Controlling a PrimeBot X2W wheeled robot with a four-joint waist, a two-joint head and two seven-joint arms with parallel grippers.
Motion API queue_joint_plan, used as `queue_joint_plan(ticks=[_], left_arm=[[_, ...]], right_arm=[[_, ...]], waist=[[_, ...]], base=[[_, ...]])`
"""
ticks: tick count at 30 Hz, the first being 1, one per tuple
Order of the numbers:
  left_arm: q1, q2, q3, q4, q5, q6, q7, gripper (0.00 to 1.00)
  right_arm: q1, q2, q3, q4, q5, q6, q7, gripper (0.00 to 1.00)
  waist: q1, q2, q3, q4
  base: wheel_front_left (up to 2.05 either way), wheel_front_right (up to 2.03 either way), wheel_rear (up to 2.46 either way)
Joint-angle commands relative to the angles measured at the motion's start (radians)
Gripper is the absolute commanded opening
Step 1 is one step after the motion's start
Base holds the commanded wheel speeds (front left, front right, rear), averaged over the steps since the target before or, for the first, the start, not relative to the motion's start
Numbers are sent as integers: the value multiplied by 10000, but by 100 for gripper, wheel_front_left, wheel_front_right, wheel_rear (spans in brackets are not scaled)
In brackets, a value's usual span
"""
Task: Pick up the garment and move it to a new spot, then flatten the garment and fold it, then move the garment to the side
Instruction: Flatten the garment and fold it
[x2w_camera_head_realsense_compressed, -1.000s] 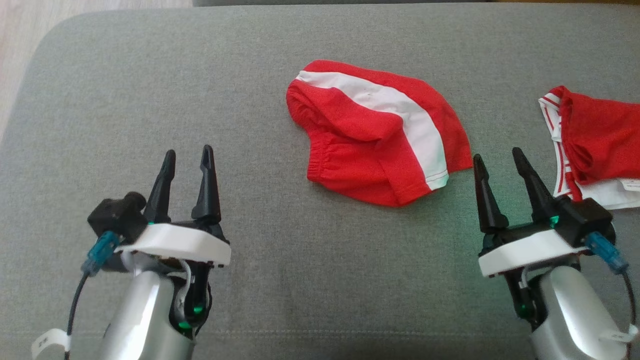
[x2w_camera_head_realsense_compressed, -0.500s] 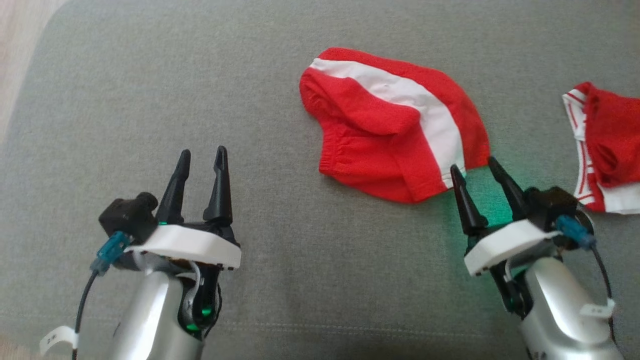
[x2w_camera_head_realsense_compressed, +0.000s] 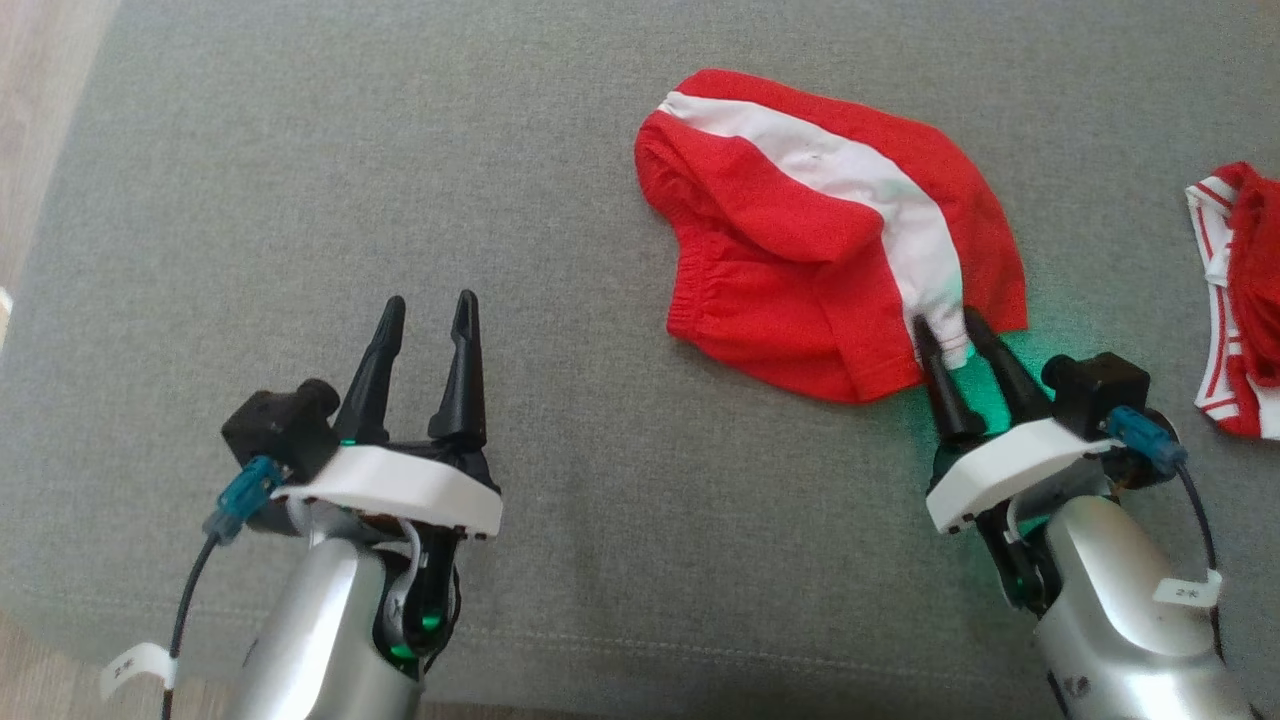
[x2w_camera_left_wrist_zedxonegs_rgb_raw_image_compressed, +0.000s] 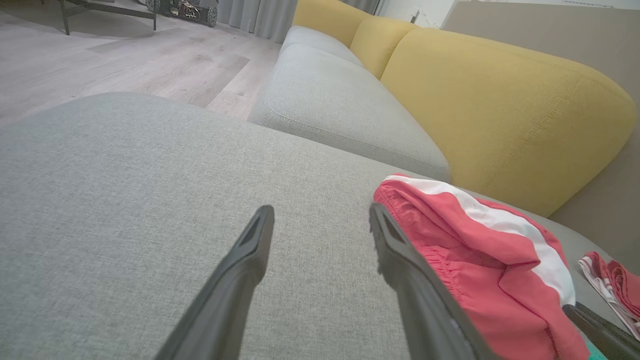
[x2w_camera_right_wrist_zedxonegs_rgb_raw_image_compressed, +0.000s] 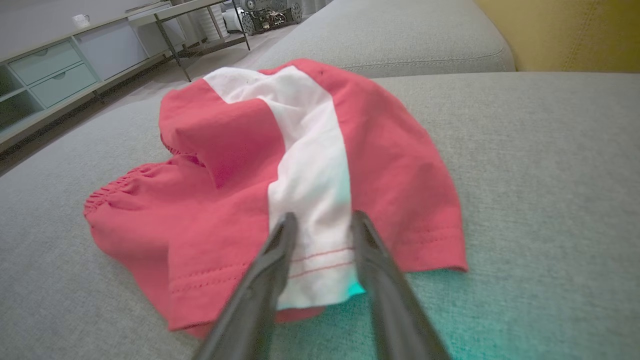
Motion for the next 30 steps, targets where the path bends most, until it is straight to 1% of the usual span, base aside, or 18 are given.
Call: queue_joint_plan(ticks=[1, 6, 9, 12, 17, 18, 24, 27, 30], left_arm=[[-393, 84, 265, -296, -27, 78, -120, 100], [-285, 84, 368, -198, 6, 43, -120, 100], [-215, 84, 448, -172, 25, 15, -120, 100], [-141, 84, 575, -125, 57, -44, -120, 100], [-85, 84, 731, -8, 143, -174, -120, 100], [-85, 84, 731, -8, 143, -174, -120, 100], [-265, 84, 834, 421, 438, -227, -120, 100], [-651, 84, 706, 959, 644, -407, -120, 100], [-1290, 136, 445, 1804, 873, -732, -103, 100]], right_arm=[[-234, -78, 250, -207, 83, -7, -146, 0], [-244, -251, 336, -213, 47, -7, -320, 0], [-121, -430, 360, -482, -80, -7, -401, 0], [67, -753, 563, -932, -372, -7, -440, 0], [664, -1673, 1404, -1917, -944, -7, -302, 0], [664, -1673, 1404, -1917, -944, -7, -302, 0], [1512, -3022, 2667, -3180, -1133, -7, -55, 0], [1740, -3589, 3093, -3425, -1100, -7, 129, 0], [1703, -3818, 3255, -3429, -1037, -7, 127, 0]], waist=[[0, 0, -19, -12], [0, 0, -285, -228], [0, 0, -479, -446], [0, 0, -698, -725], [0, 0, -1054, -1197], [0, 0, -1054, -1197], [0, 0, -1155, -1777], [0, 0, -1053, -2040], [0, 0, -876, -2285]], base=[[0, 0, 0], [0, 0, 0], [0, 0, 0], [0, 0, 0], [0, 0, 0], [0, 0, 0], [0, 0, 0], [0, 0, 0], [0, 0, 0]])
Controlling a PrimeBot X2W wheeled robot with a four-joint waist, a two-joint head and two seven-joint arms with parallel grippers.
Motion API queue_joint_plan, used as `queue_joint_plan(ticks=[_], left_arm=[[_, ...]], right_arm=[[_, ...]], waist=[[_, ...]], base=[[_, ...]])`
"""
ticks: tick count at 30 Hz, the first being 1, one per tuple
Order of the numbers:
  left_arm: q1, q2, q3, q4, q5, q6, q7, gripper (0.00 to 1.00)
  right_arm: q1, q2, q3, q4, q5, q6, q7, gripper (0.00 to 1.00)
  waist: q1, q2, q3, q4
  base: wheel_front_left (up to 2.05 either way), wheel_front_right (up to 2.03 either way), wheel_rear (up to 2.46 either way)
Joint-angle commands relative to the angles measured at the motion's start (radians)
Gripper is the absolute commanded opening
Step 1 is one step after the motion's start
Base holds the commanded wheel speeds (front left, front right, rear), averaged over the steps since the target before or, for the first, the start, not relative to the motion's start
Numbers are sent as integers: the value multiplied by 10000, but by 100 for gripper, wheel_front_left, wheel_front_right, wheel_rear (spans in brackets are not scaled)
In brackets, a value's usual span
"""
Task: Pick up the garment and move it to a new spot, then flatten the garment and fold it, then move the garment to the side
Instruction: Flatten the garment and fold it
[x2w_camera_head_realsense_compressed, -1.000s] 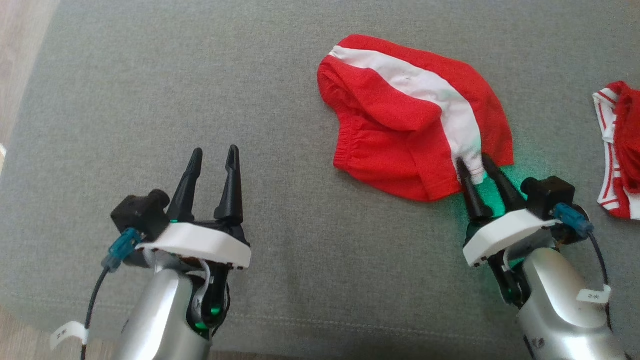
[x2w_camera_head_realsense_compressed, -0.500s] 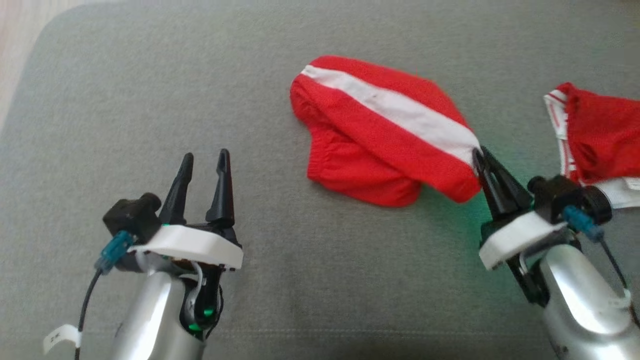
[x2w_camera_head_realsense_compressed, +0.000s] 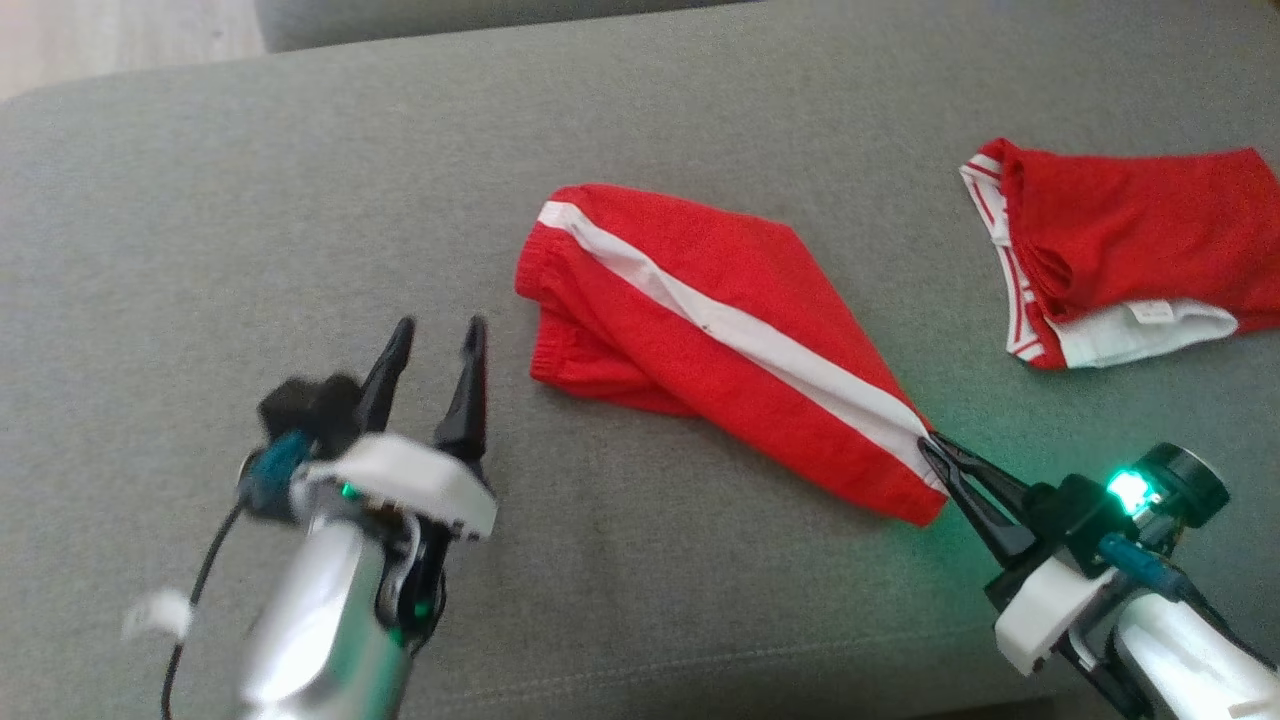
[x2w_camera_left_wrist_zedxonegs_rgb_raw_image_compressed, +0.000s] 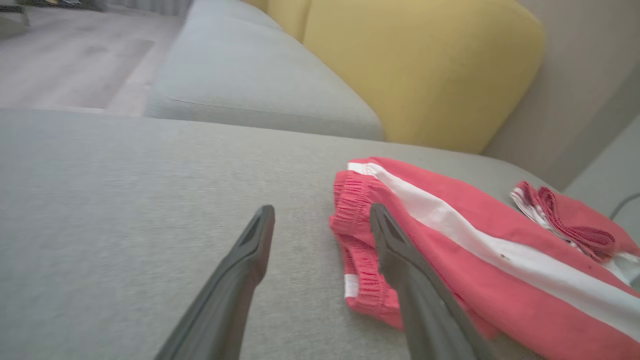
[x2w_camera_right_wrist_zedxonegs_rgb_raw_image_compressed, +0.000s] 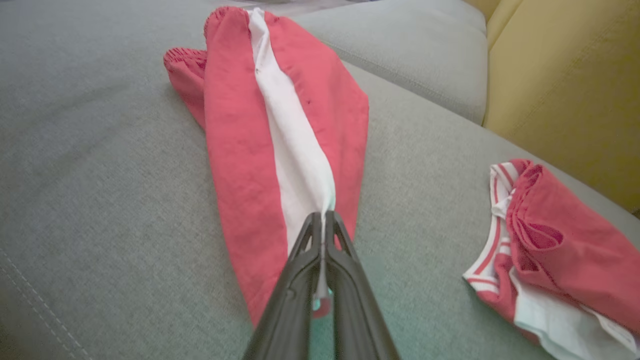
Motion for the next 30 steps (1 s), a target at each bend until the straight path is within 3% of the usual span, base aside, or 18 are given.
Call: queue_joint_plan(ticks=[1, 5, 10, 18, 30], left_arm=[[-955, 176, 117, 19, 133, -174, 14, 100], [-2113, 454, -301, 884, 132, -649, 821, 100], [-3318, 931, -691, 1435, -98, -905, 1840, 100], [-4185, 1349, -1797, 1421, -1392, -983, 3191, 100], [-4840, 1682, -2490, 1499, -2771, -986, 4012, 100]], right_arm=[[-112, -273, 128, -243, 72, -7, -71, 0], [-363, -279, 354, 135, 14, -7, -154, 0], [-870, -127, 487, 809, -5, -7, -403, 0], [-1432, 223, 578, 1614, 23, -7, -757, 0], [-1789, 429, 724, 2105, 84, -7, -930, 0]], waist=[[0, -1, 215, -207], [0, -1, 535, -453], [0, -1, 877, -653], [0, -1, 1106, -770], [0, -1, 1261, -841]], base=[[0, 0, 0], [0, 0, 0], [0, 0, 0], [0, 0, 0], [0, 0, 0]])
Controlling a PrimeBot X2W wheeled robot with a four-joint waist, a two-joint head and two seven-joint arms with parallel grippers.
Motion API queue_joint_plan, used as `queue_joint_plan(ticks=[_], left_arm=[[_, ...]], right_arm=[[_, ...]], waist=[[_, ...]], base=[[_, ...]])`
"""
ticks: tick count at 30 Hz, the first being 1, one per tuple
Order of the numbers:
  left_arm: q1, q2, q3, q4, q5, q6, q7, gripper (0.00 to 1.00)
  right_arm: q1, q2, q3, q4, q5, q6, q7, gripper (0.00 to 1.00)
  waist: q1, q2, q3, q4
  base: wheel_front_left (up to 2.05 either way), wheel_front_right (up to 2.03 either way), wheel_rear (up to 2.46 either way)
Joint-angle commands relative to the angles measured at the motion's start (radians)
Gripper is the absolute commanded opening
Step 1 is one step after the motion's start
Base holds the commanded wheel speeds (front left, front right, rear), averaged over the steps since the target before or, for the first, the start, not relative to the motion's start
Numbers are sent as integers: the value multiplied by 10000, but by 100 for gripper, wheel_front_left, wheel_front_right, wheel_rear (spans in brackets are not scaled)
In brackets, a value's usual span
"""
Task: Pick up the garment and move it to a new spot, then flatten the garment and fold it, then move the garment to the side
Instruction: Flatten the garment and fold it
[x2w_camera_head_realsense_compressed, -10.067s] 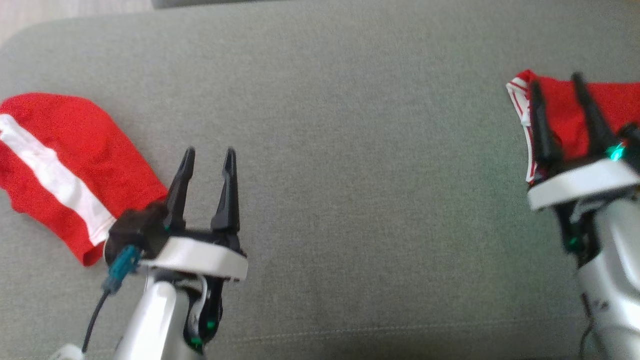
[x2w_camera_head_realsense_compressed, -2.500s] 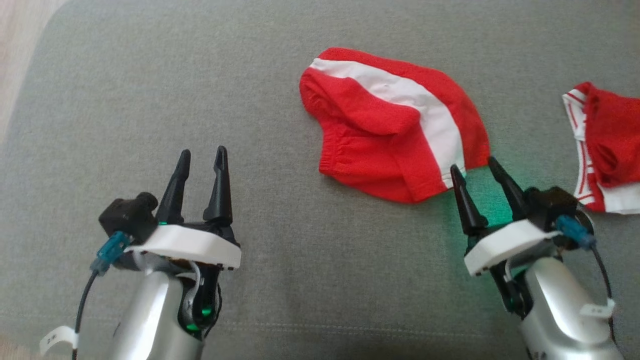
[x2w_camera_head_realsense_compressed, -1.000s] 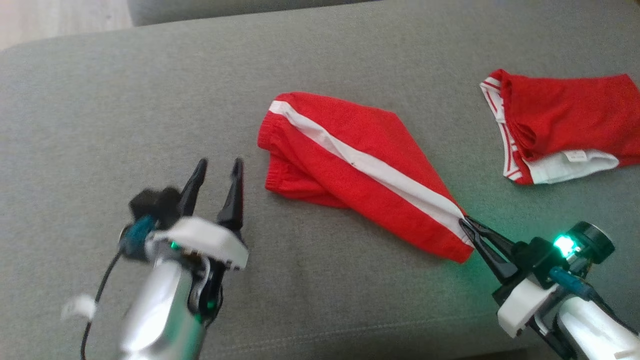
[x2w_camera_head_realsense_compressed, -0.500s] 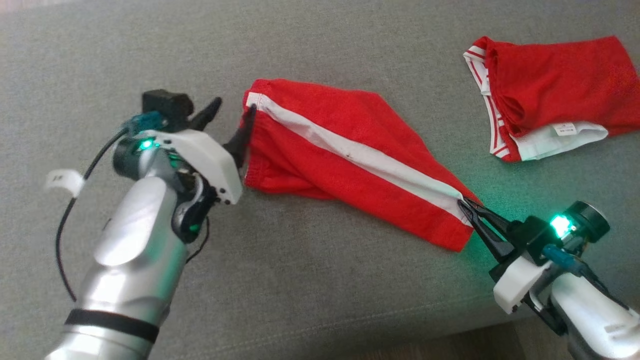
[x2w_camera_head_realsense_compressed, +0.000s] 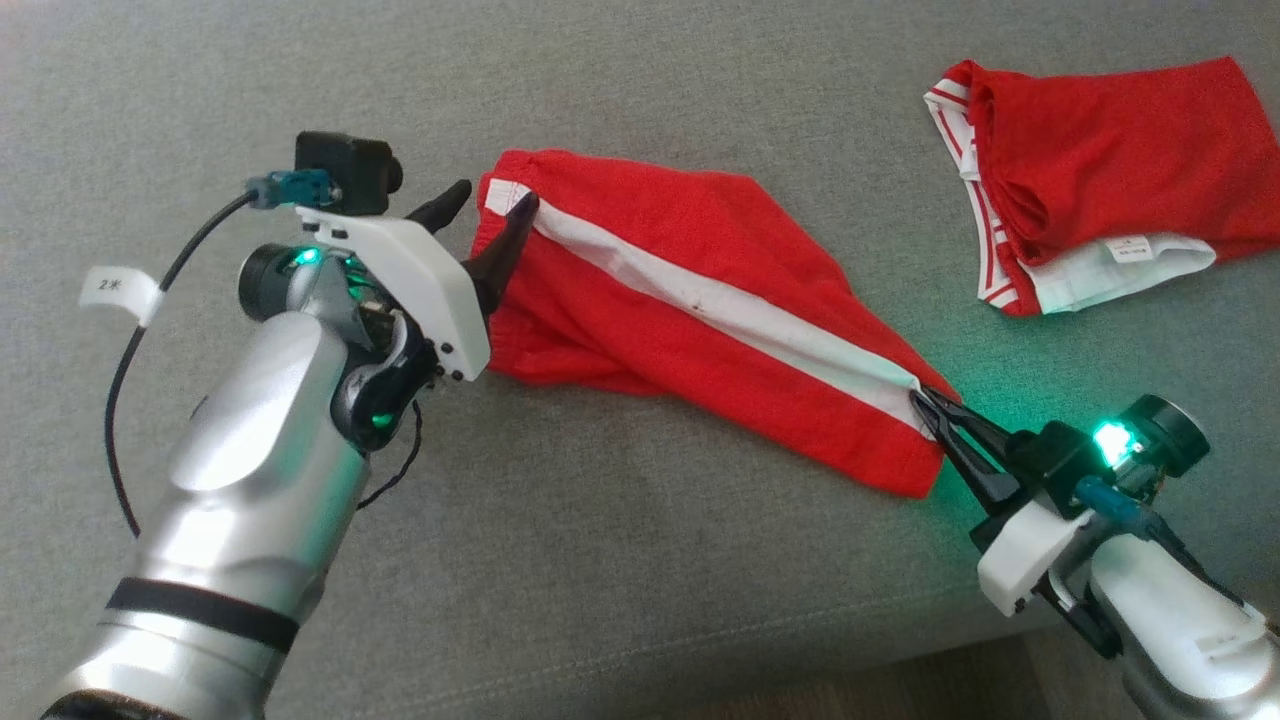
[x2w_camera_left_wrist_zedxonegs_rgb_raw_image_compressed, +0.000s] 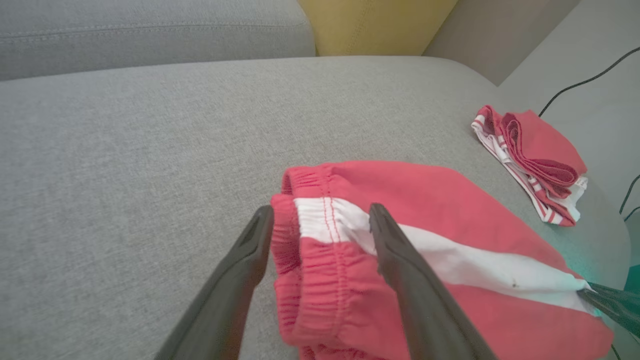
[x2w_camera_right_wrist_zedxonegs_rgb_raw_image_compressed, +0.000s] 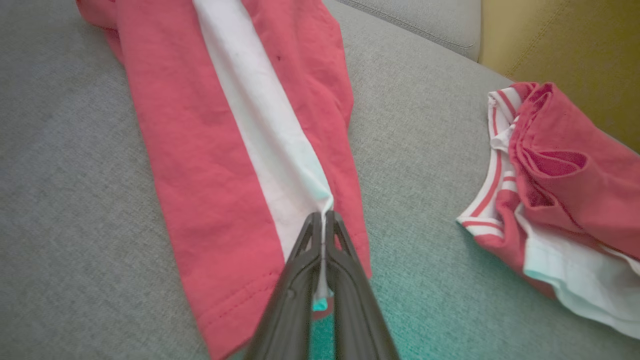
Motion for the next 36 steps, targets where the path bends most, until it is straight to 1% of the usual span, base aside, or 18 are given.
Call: queue_joint_plan(ticks=[1, 8, 13, 14, 15, 16, 17, 24, 28, 32, 36], left_arm=[[-559, 319, 193, -228, -60, -58, 50, 100], [-827, 405, -184, -12, -238, -58, 262, 100], [-954, 433, -371, 99, -380, -59, 116, 100], [-968, 435, -407, 118, -407, -59, 81, 76], [-980, 437, -448, 132, -433, -59, 45, 47], [-993, 438, -486, 147, -459, -59, 8, 31], [-1008, 442, -522, 164, -484, -59, -28, 0], [-1070, 536, -898, 85, -719, -59, -239, 0], [-1028, 669, -1090, -107, -851, -59, -419, 0], [-961, 903, -1250, -490, -975, -59, -559, 0], [-899, 1299, -1213, -1109, -1090, -53, -497, 0]], right_arm=[[-143, -91, 103, -137, 84, -7, -126, 0], [-236, -60, 100, -154, 86, -7, -136, 0], [-230, -59, 67, -207, 78, -7, -137, 0], [-221, -64, 56, -213, 76, -7, -137, 0], [-214, -71, 46, -215, 73, -7, -137, 0], [-208, -79, 36, -217, 73, -7, -138, 0], [-205, -88, 27, -216, 72, -7, -138, 0], [-256, -171, -111, -211, 114, -7, -138, 0], [-291, -241, -382, -340, 339, -7, -138, 0], [-600, -495, -751, -660, 637, -7, -139, 0], [-1435, -1008, -897, -1071, 916, -7, -103, 0]], waist=[[0, 0, 30, -25], [0, 0, 138, -91], [0, 0, 171, -106], [0, 0, 171, -102], [0, 0, 171, -96], [0, 0, 171, -86], [0, 0, 169, -74], [0, 0, 4, 110], [0, 0, -260, 298], [0, 0, -676, 521], [0, 0, -1311, 804]], base=[[0, 0, 0], [0, 0, 0], [0, 0, 0], [0, 0, 0], [0, 0, 0], [0, 0, 0], [0, 0, 0], [0, 0, 0], [0, 0, 0], [0, 0, 0], [0, 0, 0]])
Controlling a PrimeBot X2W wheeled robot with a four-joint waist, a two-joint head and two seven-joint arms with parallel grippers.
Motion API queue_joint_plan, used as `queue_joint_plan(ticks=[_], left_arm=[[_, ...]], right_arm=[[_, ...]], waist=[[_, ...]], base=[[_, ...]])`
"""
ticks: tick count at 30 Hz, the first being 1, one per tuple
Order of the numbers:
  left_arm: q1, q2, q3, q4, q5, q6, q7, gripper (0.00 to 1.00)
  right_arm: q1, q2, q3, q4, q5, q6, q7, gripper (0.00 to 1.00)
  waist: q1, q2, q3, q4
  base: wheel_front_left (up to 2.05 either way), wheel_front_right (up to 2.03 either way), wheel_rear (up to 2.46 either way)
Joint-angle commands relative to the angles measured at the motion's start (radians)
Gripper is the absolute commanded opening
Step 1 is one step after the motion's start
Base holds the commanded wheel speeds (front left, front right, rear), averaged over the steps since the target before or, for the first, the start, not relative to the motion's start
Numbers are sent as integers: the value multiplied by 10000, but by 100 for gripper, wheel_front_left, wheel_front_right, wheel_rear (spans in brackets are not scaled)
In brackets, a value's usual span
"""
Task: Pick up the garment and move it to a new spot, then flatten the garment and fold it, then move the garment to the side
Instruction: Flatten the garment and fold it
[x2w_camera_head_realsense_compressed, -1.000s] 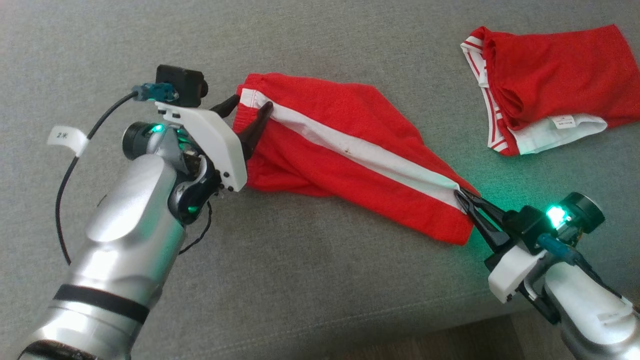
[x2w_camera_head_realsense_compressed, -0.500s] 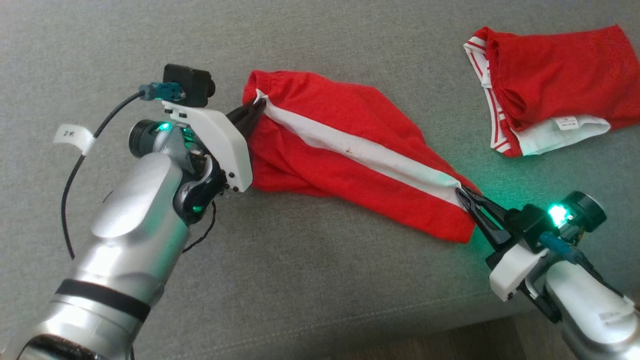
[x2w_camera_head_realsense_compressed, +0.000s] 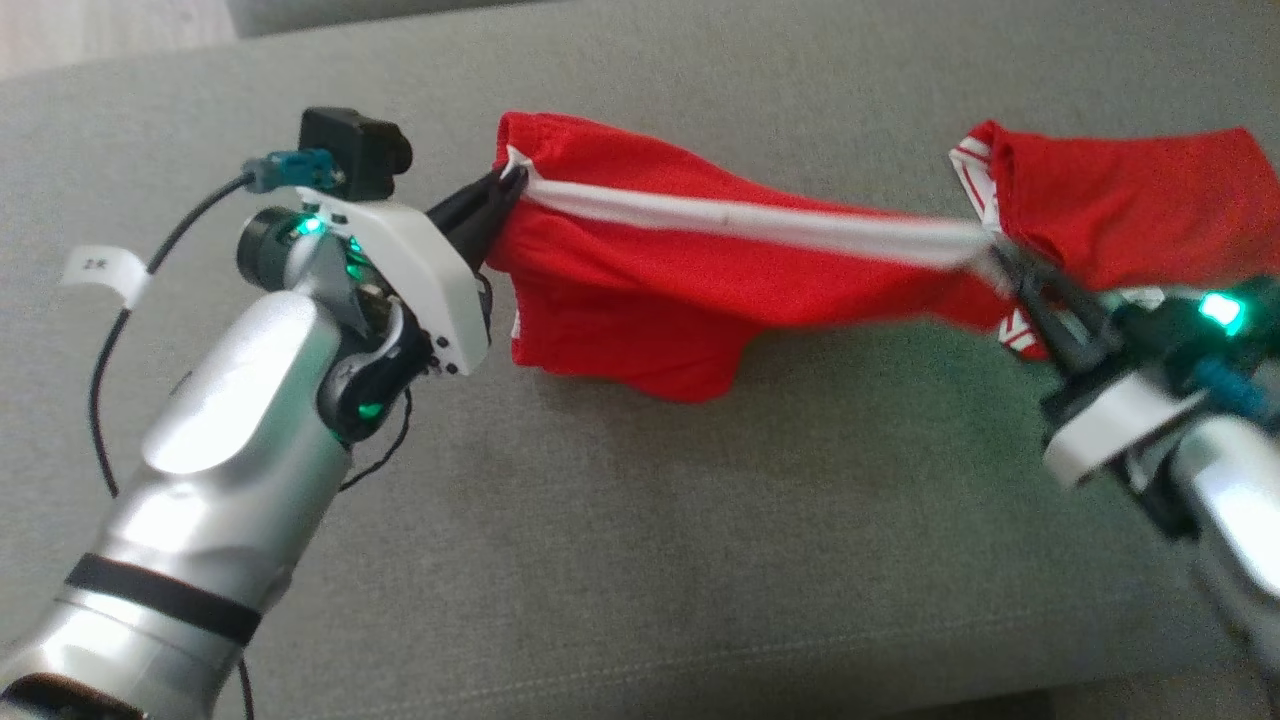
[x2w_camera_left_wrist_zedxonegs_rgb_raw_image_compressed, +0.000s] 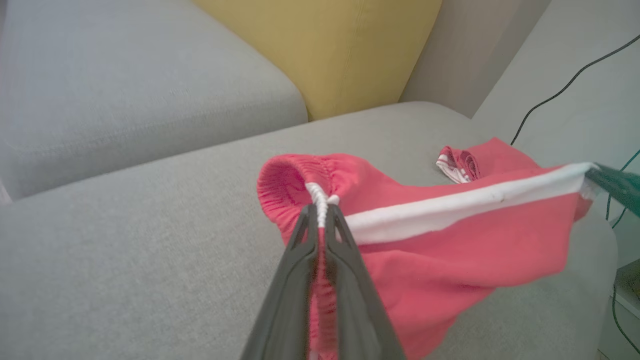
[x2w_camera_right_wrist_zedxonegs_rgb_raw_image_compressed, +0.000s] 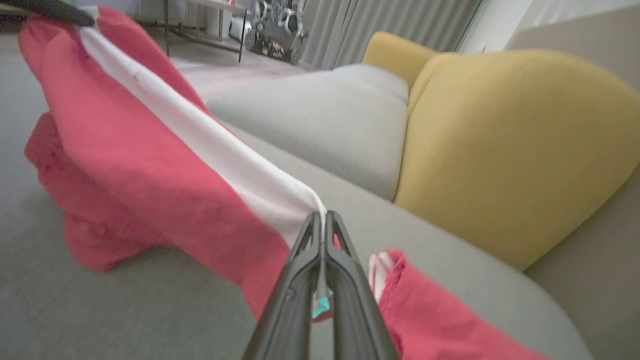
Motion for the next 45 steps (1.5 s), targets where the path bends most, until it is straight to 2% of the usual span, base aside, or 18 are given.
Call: queue_joint_plan(ticks=[1, 8, 14, 19, 29, 36, 45], left_arm=[[-373, 530, 424, -576, -88, 20, -18, 0], [-249, 835, 852, -1677, -436, 418, 140, 0], [-42, 1070, 1297, -2818, -467, 1005, -196, 0], [380, 1138, 1656, -3475, -678, 1486, -390, 0], [1194, 1492, 1789, -4312, -741, 1835, -521, 0], [1541, 1524, 2197, -4664, -800, 2193, -1089, 0], [1355, 1493, 1917, -4932, -675, 2287, -754, 0]], right_arm=[[-574, -439, 10, -452, 180, -7, -46, 0], [-1872, -948, 434, -950, 530, -7, 332, 0], [-2831, -1272, 707, -1043, 742, -7, 575, 0], [-3014, -1428, 758, -1064, 914, -7, 795, 0], [-2506, -1651, 697, -1279, 1037, -7, 996, 0], [-2128, -1627, 287, -1421, 1046, -7, 1255, 0], [-2112, -1892, 181, -1991, 1319, -7, 1666, 0]], waist=[[0, 0, -476, 274], [0, 0, -1131, 542], [0, 0, -1611, 765], [0, 0, -1819, 879], [0, 0, -1928, 930], [0, 0, -1913, 872], [0, 0, -1013, 898]], base=[[0, 0, 0], [0, 0, 0], [0, 0, 0], [0, 0, 0], [0, 0, 0], [0, 0, 0], [0, 0, 0]])
